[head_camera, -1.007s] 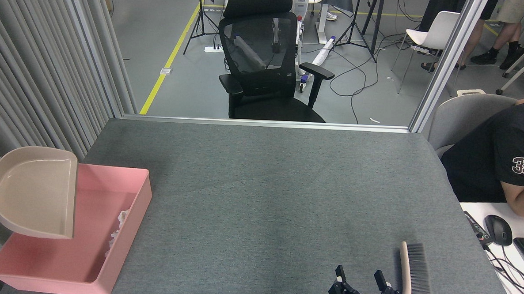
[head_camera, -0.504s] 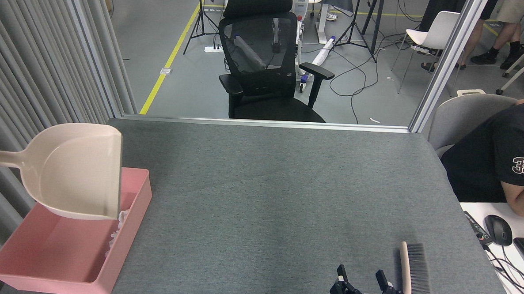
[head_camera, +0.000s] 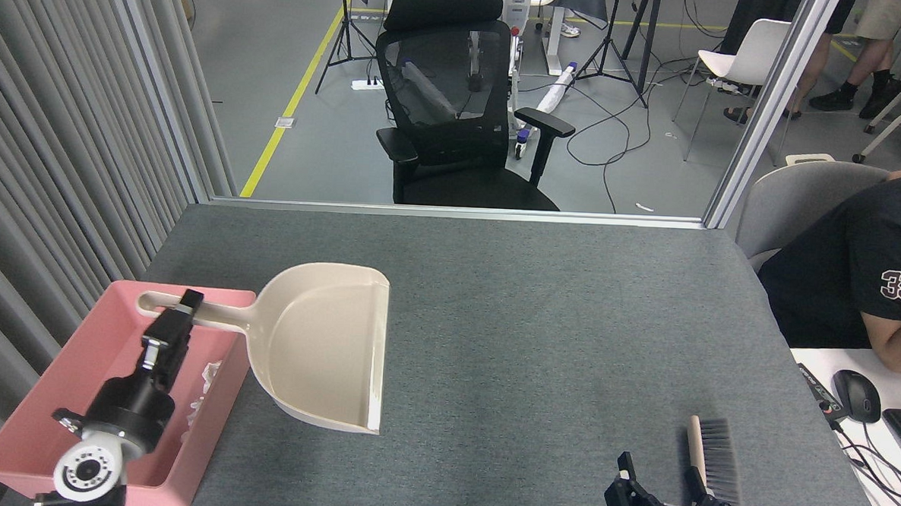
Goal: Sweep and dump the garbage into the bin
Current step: 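Lower the dustpan back onto the table beside the bin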
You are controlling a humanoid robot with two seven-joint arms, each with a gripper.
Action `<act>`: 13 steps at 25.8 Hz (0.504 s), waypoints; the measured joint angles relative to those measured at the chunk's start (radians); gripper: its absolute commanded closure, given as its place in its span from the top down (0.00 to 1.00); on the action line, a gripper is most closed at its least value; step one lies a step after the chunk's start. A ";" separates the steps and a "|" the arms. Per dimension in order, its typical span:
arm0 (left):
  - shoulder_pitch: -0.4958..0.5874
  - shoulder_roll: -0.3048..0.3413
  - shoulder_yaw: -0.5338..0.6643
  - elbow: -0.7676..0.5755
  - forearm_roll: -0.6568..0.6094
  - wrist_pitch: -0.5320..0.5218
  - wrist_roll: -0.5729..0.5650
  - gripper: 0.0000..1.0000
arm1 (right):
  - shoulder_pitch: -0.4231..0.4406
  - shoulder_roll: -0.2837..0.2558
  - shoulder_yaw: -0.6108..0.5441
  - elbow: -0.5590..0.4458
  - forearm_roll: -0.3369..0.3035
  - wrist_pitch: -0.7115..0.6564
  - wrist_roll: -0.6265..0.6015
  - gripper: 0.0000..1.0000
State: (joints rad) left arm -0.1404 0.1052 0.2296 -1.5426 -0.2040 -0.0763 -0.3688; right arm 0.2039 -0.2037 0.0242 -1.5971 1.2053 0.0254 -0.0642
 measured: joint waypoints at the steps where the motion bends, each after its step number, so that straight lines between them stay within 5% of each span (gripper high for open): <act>1: 0.005 -0.031 -0.007 0.009 -0.041 -0.018 0.001 0.20 | 0.000 0.000 -0.004 0.000 -0.002 0.000 0.000 0.98; 6: 0.015 -0.140 -0.029 0.064 -0.148 -0.078 0.011 0.20 | 0.002 0.003 -0.013 0.000 -0.007 -0.001 0.000 0.98; 13: 0.020 -0.201 -0.057 0.166 -0.177 -0.133 0.036 0.21 | 0.012 0.002 -0.015 -0.001 -0.007 -0.001 0.003 0.98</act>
State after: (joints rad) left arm -0.1207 -0.0960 0.1722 -1.3764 -0.3806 -0.2097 -0.3324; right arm 0.2156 -0.2017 0.0093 -1.5981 1.1981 0.0240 -0.0612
